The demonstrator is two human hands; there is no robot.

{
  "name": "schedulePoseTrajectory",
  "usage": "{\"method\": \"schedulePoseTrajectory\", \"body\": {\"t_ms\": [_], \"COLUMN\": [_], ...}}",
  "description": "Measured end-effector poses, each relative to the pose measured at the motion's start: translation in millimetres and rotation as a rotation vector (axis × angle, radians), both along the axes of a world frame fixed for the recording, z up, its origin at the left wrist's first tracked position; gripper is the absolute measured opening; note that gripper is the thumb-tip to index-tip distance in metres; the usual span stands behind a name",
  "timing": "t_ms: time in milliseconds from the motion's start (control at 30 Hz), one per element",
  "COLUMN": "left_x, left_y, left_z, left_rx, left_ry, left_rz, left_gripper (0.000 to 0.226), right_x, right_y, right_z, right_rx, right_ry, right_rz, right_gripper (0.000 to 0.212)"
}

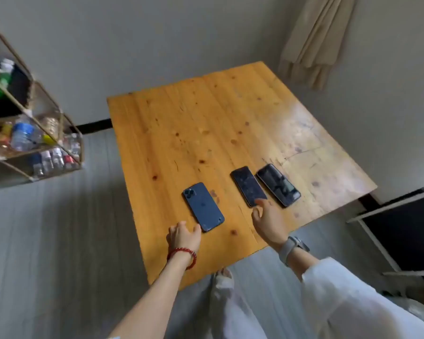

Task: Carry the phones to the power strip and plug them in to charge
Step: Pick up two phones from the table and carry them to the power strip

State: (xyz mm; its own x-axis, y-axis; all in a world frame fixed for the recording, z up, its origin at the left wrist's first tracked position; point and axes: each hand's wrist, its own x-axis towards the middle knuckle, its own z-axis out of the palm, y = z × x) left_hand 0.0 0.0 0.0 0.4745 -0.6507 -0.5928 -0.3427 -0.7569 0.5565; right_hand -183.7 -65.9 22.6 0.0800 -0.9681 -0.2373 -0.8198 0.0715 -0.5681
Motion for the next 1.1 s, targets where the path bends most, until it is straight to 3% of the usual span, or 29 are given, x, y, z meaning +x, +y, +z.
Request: {"method": "schedulePoseTrajectory", "body": {"t_ms": [100,267,367,567,767,933,1100], "left_x": [-12,-25,-28,-33,-32,-33,-41], "left_y": [-42,-75,-84,-95,-123,-136,-127], "left_z": [-24,-48,-56,-60,-51,-49,-48], "left_rx": [0.069,0.154,0.217,0.199,0.201,0.244,0.163], "left_ry": [-0.122,-0.250,-0.327,-0.368,-0.283,-0.186,-0.193], "left_rz": [0.032,0.042,0.029,-0.043,-0.056,-0.017,-0.139], "left_gripper": [0.060,0.094,0.105,0.100,0.076,0.064,0.059], "right_x": [-4,-1,6,21,31,35,38], "right_y": [-48,-85,-91,-98,-88,-68,-51], "right_z": [-28,-51,-61,-68,-62,-60,-60], "right_rx": [0.021,0.109,0.169,0.248,0.208,0.304,0.351], "right_ry": [0.106,0.245,0.308,0.358,0.304,0.091,-0.056], "right_rz": [-0.041,0.003,0.000,-0.088,-0.055,-0.224,-0.346], "right_gripper": [0.040,0.042,0.055,0.087,0.060,0.034,0.030]}}
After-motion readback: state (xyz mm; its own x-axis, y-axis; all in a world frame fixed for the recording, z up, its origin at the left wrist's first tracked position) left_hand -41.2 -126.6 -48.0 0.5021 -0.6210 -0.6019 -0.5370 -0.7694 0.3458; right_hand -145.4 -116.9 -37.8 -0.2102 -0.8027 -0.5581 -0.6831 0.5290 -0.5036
